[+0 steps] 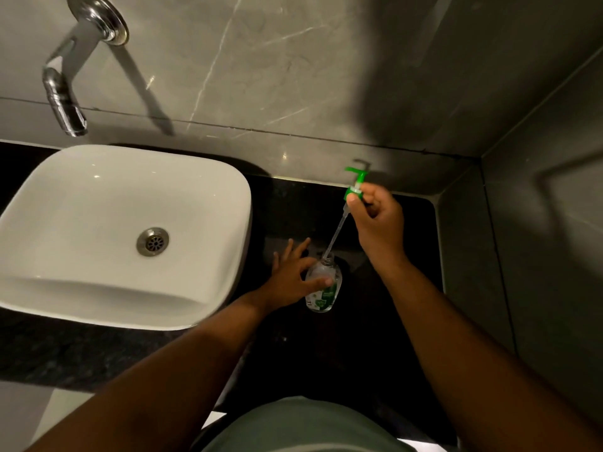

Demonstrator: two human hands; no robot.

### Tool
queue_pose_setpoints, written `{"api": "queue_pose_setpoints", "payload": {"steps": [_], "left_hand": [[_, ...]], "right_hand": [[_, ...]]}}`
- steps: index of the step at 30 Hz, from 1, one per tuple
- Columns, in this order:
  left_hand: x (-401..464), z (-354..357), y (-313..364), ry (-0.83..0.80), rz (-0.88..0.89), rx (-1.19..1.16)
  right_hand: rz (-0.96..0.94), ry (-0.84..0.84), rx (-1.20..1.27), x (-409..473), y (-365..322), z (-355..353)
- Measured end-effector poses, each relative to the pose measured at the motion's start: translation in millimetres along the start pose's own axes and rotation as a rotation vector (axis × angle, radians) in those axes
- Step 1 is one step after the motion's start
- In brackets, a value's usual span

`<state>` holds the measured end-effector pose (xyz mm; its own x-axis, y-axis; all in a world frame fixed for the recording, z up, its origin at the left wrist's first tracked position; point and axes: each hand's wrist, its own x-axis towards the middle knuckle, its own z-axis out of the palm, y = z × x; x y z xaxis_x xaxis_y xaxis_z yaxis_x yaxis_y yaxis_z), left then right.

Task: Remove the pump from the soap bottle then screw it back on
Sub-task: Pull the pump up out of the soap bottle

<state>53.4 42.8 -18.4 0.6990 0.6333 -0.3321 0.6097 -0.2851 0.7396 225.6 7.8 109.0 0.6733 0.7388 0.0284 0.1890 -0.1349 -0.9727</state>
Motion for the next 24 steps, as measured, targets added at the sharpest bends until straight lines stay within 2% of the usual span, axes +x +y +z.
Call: {"api": "queue_pose_setpoints", "payload": {"steps": [15, 18, 22, 24], "left_hand": [[-4, -1, 6, -0.004, 0.022, -0.011], [-2, 0, 4, 0.008, 0.03, -0.01], [1, 2, 0, 0.014, 0.03, 0.011], [2, 4, -1, 0.022, 0.026, 0.014]], "right_hand": [[-0.044, 0.013, -0.068, -1, 6, -5], [-0.053, -0.082, -0.168, -11, 20, -1], [0.049, -0.311, -0.294, -37, 50, 2], [0.091, -0.368, -0.341, -44, 60, -1]]}}
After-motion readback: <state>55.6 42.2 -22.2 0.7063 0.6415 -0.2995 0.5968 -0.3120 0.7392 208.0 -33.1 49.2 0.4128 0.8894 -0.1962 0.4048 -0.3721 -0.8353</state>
